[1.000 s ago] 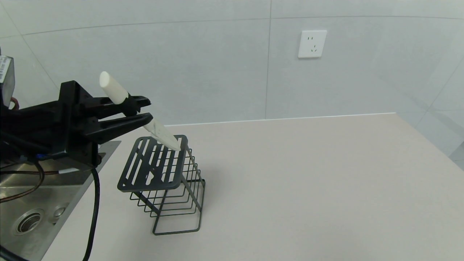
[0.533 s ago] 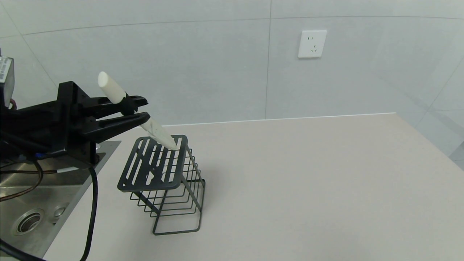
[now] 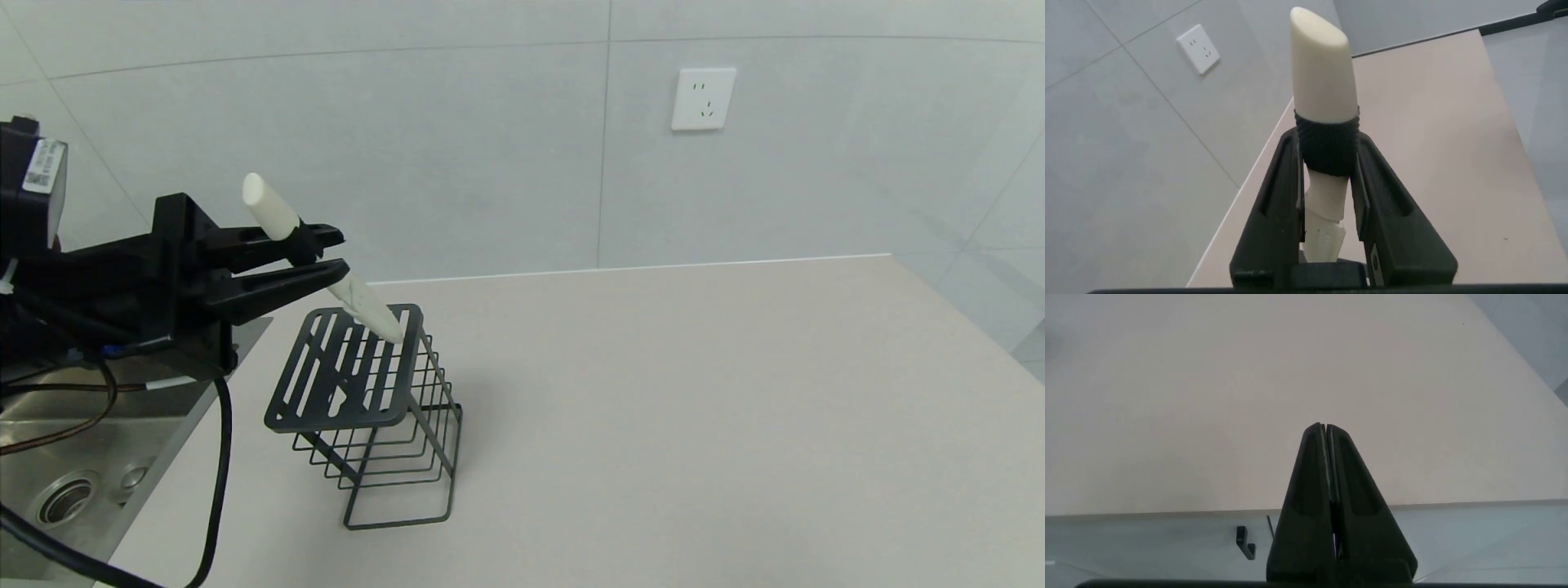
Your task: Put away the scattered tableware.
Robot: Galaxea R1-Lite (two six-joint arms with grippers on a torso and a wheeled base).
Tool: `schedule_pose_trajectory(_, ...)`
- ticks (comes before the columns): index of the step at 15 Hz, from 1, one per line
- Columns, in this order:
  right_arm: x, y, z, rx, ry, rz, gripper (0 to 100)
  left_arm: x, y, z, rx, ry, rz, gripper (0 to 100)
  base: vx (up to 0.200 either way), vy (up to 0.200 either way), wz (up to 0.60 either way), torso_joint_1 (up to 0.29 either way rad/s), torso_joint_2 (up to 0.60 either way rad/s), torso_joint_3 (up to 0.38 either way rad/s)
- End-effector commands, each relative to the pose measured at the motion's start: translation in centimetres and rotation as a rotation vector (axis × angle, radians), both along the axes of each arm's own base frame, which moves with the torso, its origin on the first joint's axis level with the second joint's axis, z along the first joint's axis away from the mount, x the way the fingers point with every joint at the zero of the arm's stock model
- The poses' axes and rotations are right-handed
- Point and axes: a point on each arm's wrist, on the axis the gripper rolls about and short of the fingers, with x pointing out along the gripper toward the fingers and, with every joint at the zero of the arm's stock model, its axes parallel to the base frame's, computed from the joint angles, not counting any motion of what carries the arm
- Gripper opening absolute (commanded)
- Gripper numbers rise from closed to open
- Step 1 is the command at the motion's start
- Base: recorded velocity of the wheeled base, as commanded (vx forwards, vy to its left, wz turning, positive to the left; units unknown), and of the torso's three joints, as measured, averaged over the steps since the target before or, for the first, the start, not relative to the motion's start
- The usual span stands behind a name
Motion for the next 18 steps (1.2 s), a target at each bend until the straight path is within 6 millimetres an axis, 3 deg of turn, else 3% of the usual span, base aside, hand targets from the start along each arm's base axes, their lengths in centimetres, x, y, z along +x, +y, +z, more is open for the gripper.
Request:
schedule_pose_trajectory(1, 0.0, 0.0, 0.0, 0.0, 0.002, 0.0, 0, 0.2, 0.0, -0.2, 0.0, 0.008, 0.0, 0, 0.0, 0.0, 0.0, 0.0, 0.0, 0.0)
schedule_pose_trajectory(18, 0.0, 0.0, 0.0, 0.0, 0.002, 0.002, 0, 1.7, -0.1, -2.6, 0.014, 0.074, 0.001, 0, 0.0, 0.0, 0.0, 0.0, 0.0, 0.0)
